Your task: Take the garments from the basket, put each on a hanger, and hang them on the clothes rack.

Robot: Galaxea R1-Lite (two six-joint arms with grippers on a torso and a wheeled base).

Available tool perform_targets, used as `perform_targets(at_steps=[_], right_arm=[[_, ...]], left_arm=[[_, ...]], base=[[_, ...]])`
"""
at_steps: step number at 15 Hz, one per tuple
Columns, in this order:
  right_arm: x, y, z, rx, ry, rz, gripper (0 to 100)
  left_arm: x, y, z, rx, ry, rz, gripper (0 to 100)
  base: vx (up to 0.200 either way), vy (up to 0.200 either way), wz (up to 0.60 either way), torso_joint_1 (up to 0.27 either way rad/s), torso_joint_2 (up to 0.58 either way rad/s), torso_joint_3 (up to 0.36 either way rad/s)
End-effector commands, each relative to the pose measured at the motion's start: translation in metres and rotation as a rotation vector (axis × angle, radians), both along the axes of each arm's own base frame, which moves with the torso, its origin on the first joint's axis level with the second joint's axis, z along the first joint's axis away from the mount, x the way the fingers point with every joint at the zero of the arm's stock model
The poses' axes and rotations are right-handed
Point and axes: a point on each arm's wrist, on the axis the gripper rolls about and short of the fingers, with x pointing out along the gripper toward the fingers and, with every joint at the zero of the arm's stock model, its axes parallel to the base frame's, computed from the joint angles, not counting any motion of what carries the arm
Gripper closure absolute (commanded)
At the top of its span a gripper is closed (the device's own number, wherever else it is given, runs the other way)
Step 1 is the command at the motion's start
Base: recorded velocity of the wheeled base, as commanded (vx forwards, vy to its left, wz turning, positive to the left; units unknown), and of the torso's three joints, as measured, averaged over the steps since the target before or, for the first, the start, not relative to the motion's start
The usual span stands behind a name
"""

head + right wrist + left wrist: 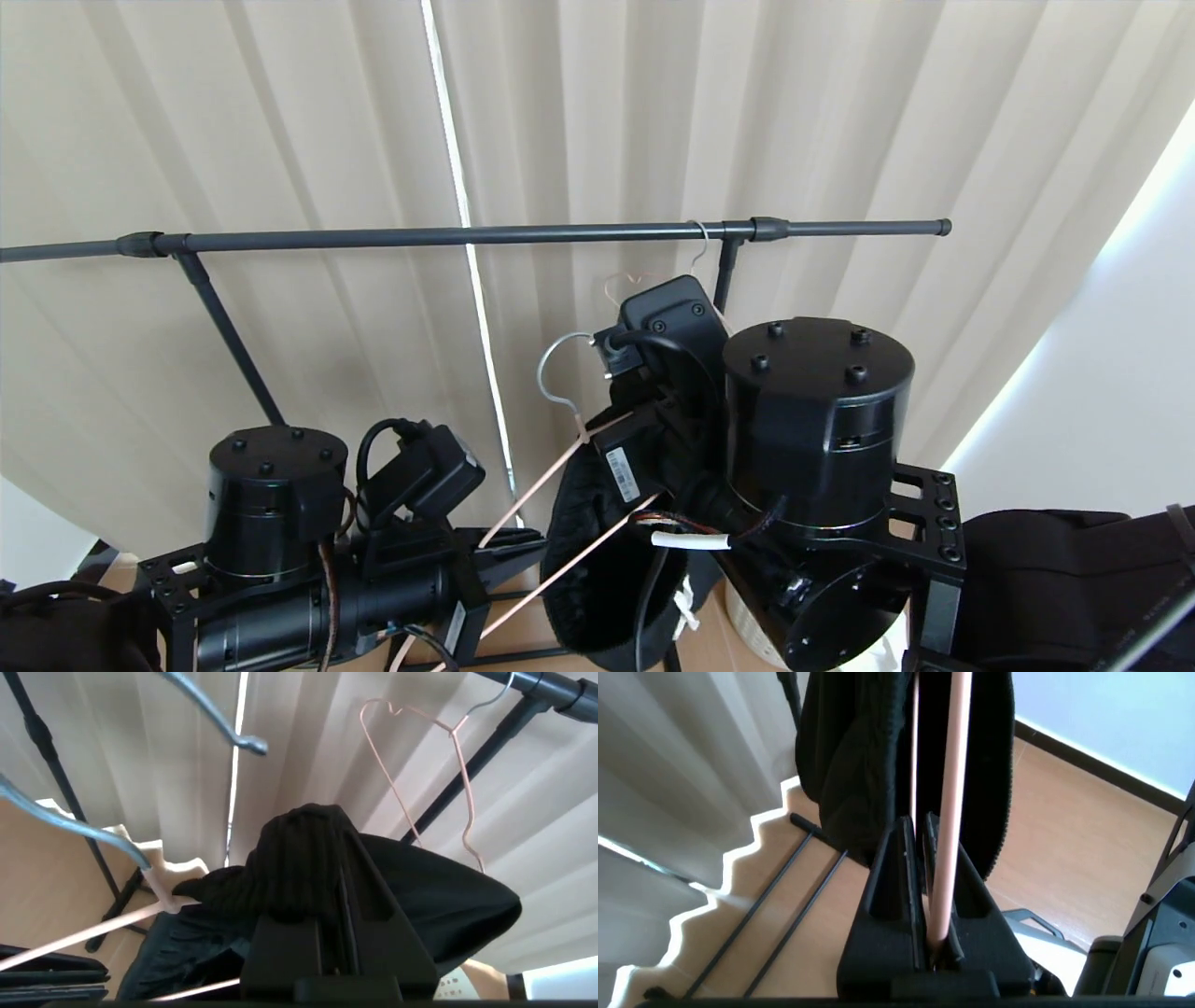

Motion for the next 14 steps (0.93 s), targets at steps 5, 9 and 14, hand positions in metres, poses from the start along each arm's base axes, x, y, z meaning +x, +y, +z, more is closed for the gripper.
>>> perform_targets(at_steps=[5,9,14], right_arm=[[0.003,-0.008,0.008,0.019,-0.013,-0.022,0],[0.014,-0.020,0.019,0.049,-0.032,-0.066,0],[0.006,-0.014,0.020,0.079,-0.052,-0.038,0]], left_arm=[[-0.003,0.001,-0.002,-0.005,-0.012,-0.005,100],[-0.007,0.003,-0.003,-0.021,-0.036,-0.003,100],[-0.008,0.004,-0.003,-0.035,-0.049,-0.003,100]], base=[[0.000,0.000,0.00,0.000,0.00,0.000],[0.000,0.000,0.00,0.000,0.00,0.000],[0.000,0.000,0.00,0.000,0.00,0.000]])
